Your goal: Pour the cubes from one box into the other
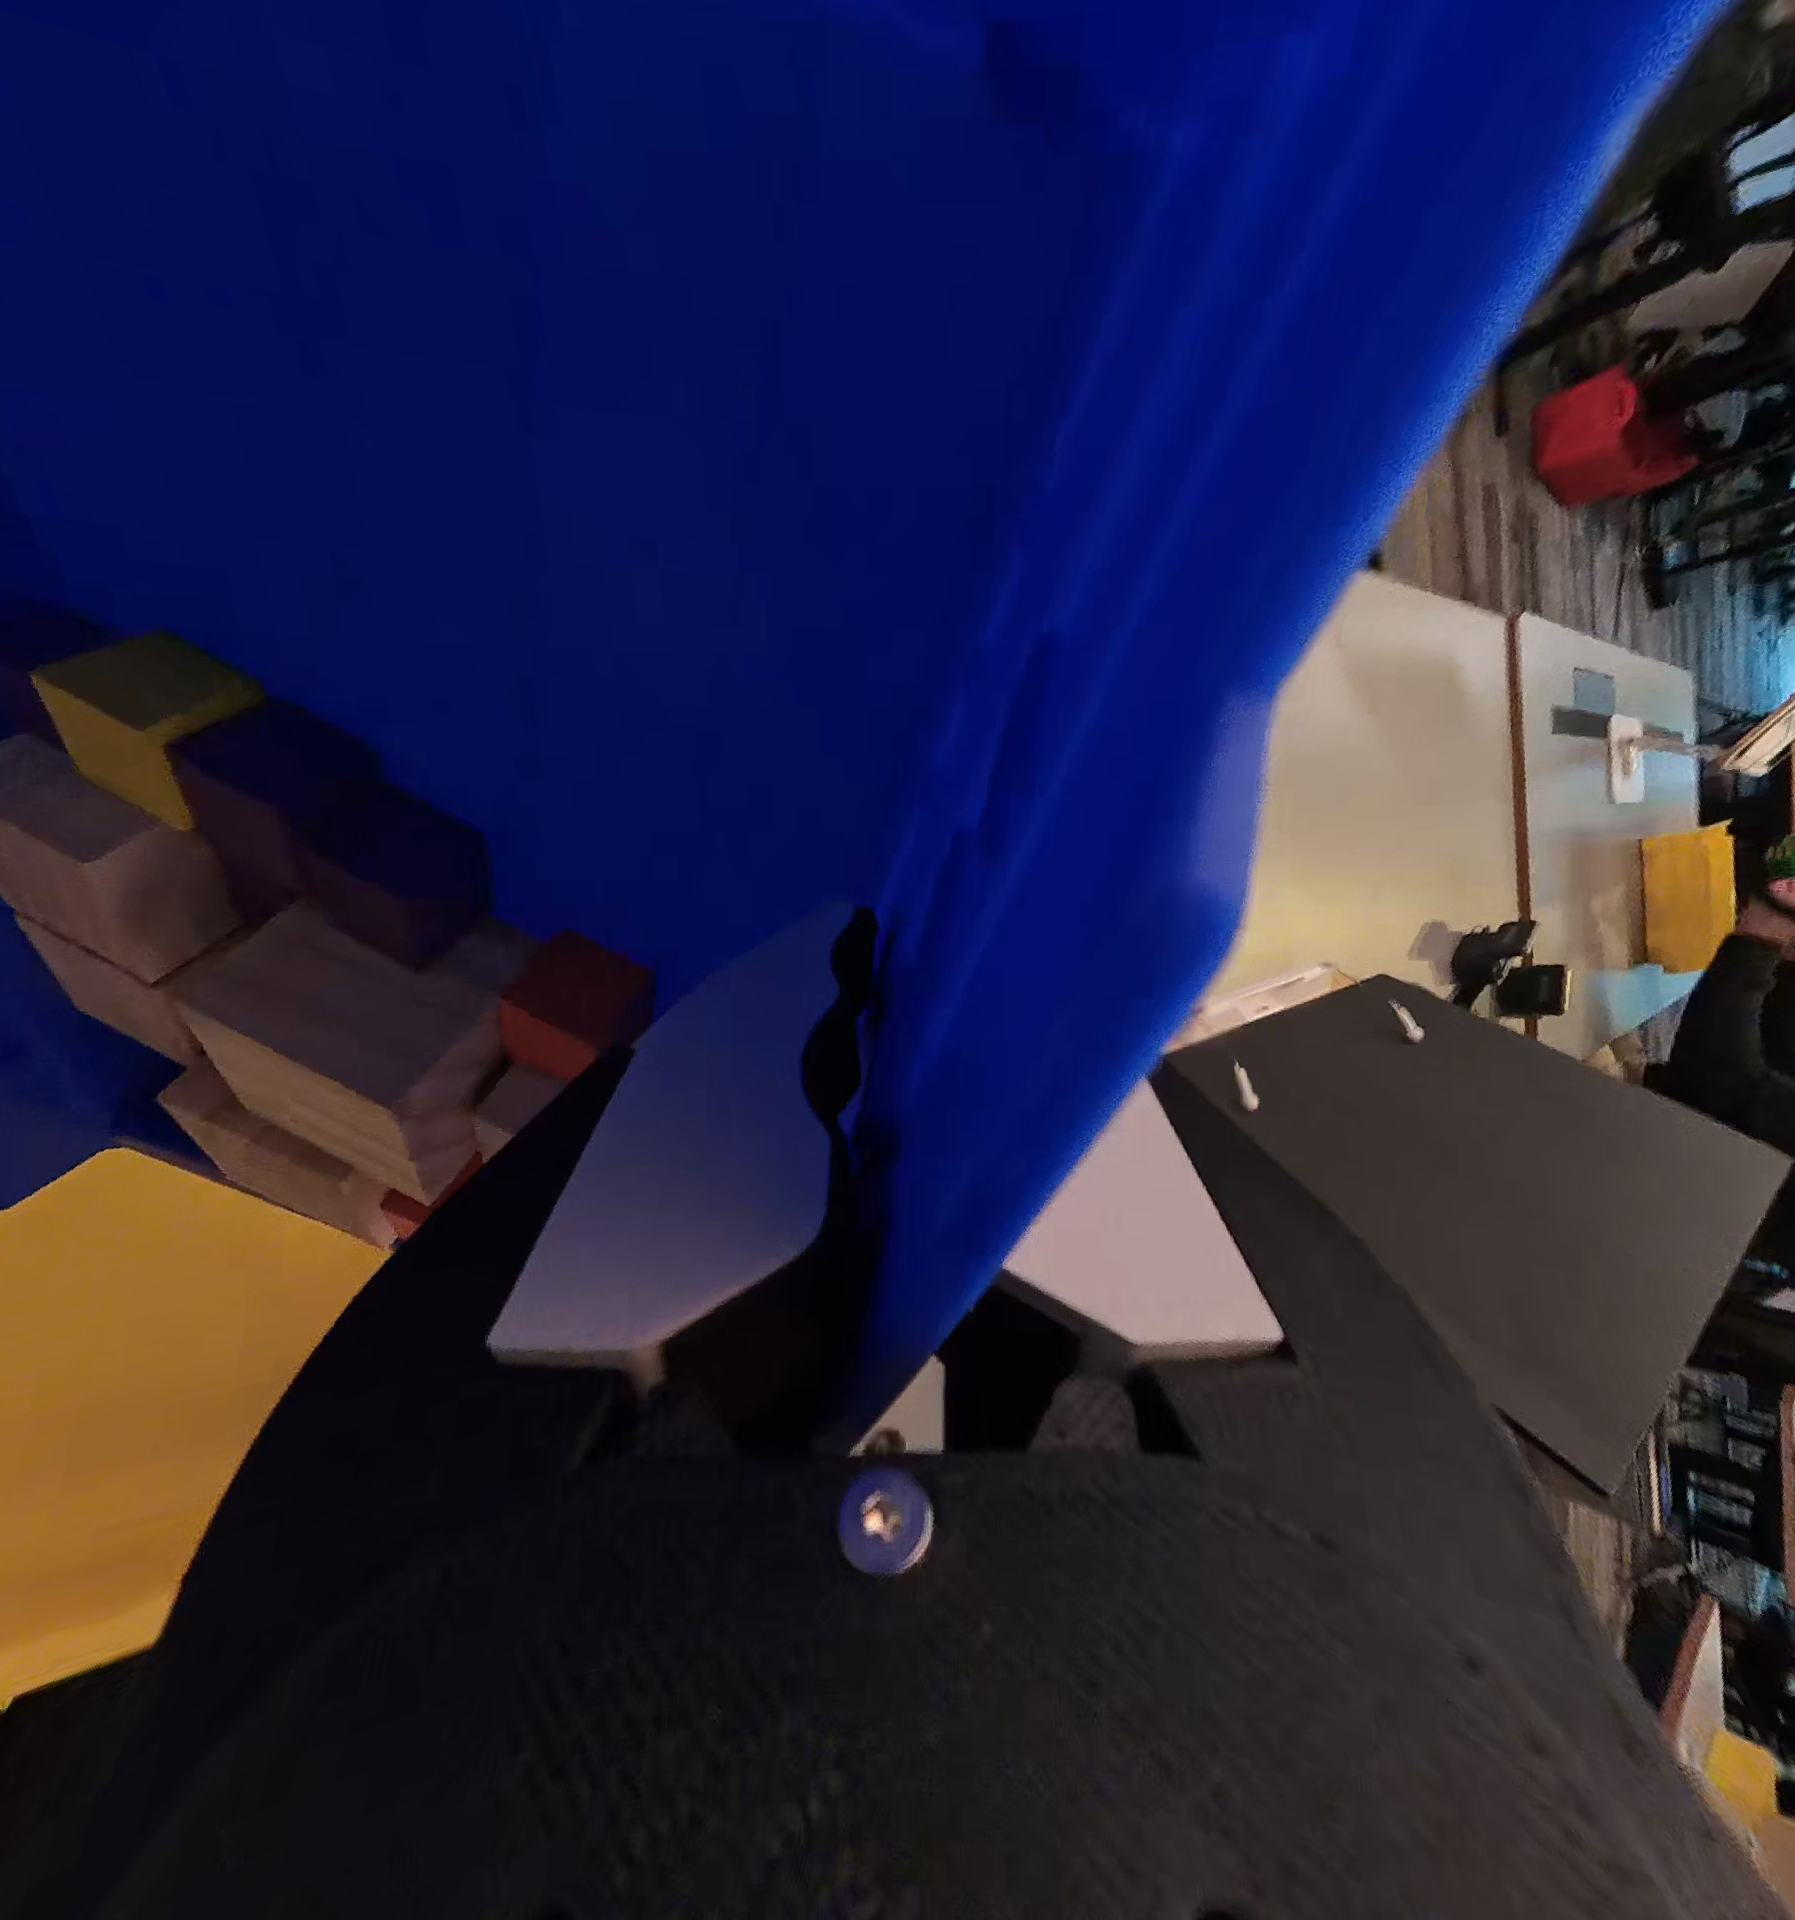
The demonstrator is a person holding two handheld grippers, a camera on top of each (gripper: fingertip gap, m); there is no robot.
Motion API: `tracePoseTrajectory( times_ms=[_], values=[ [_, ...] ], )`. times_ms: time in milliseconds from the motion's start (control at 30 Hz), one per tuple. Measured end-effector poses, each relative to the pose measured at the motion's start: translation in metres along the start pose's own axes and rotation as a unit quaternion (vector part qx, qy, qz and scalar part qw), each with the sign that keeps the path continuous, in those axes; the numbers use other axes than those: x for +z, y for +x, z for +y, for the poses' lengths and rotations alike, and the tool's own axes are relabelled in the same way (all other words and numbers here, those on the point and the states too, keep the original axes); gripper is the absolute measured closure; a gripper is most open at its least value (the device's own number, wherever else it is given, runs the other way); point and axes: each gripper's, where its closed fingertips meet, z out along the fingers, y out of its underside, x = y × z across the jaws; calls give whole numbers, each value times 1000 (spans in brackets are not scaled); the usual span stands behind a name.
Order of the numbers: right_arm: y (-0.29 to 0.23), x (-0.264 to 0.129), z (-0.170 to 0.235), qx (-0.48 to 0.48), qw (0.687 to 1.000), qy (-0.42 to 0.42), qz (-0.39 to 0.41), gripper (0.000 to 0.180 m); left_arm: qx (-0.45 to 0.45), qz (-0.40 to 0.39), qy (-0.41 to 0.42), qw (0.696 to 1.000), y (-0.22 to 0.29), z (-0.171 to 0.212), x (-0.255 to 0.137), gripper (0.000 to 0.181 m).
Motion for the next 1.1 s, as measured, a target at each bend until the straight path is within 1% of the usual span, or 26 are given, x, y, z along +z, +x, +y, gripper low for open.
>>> tracePoseTrajectory(
  times_ms=[33,67,133,167,233,267,333,367,433,500,567,600,667,700,767,800,867,900,933,967,1000,1033,1067,1100],
  values=[
    [2,-4,-5,1,1000,22,10,172,8,-1,13,1000,0,-4,-3,173],
    [2,-2,-9,0,999,36,13,172,7,-5,19,1000,-2,-6,-4,173],
    [-1,4,-8,12,1000,23,-3,171,4,-16,22,1000,-5,-10,-5,173],
    [-1,0,-6,16,1000,17,-2,171,10,-18,32,999,-4,-12,-9,173],
    [2,-14,-10,13,999,45,16,172,30,-9,49,998,0,-16,-12,174],
    [5,-14,-14,10,998,59,24,172,23,-3,56,998,0,-17,-10,173],
    [3,-7,-11,8,999,38,24,172,-6,-2,47,999,-3,-14,-4,173],
    [1,-8,-7,7,999,21,24,170,-3,-4,45,999,-2,-11,-3,174],
    [2,-19,-6,-3,999,30,39,172,16,11,52,998,2,-8,-3,174],
    [4,-13,-9,-8,998,45,49,172,-6,21,55,998,0,-7,2,173],
    [-2,-7,-2,-5,999,12,39,170,-15,10,53,998,-4,-5,3,174],
    [-4,-12,0,-5,999,11,40,169,-10,14,60,998,-3,-4,2,174],
    [-1,-22,-5,-15,997,45,57,172,-4,41,73,996,0,-4,1,174],
    [1,-19,-9,-19,996,56,64,172,-14,48,73,996,-1,-5,2,173],
    [-3,-11,-4,-12,998,25,50,170,-26,32,67,997,-5,-3,3,174],
    [-6,-13,-1,-12,999,15,47,169,-15,26,69,997,-4,-2,1,174],
    [-6,-27,-2,-25,997,46,57,168,4,43,75,996,1,0,-4,174],
    [-3,-31,-6,-29,994,73,70,172,1,52,82,995,1,-2,-5,173],
    [-2,-29,-10,-29,993,88,76,172,-10,51,84,995,-1,-3,-4,174],
    [-5,-23,-10,-27,994,82,71,172,-20,39,80,996,-5,-4,-2,174],
    [-9,-17,-6,-26,996,59,60,169,-25,24,74,997,-9,-3,-1,174],
    [-13,-18,-3,-27,997,47,53,168,-20,19,74,997,-9,-1,-2,175],
    [-13,-23,-1,-29,997,48,55,166,-12,28,81,996,-6,-1,-4,174],
    [-11,-31,-1,-30,996,61,61,168,-8,44,91,995,-2,-1,-7,174]
  ],
)
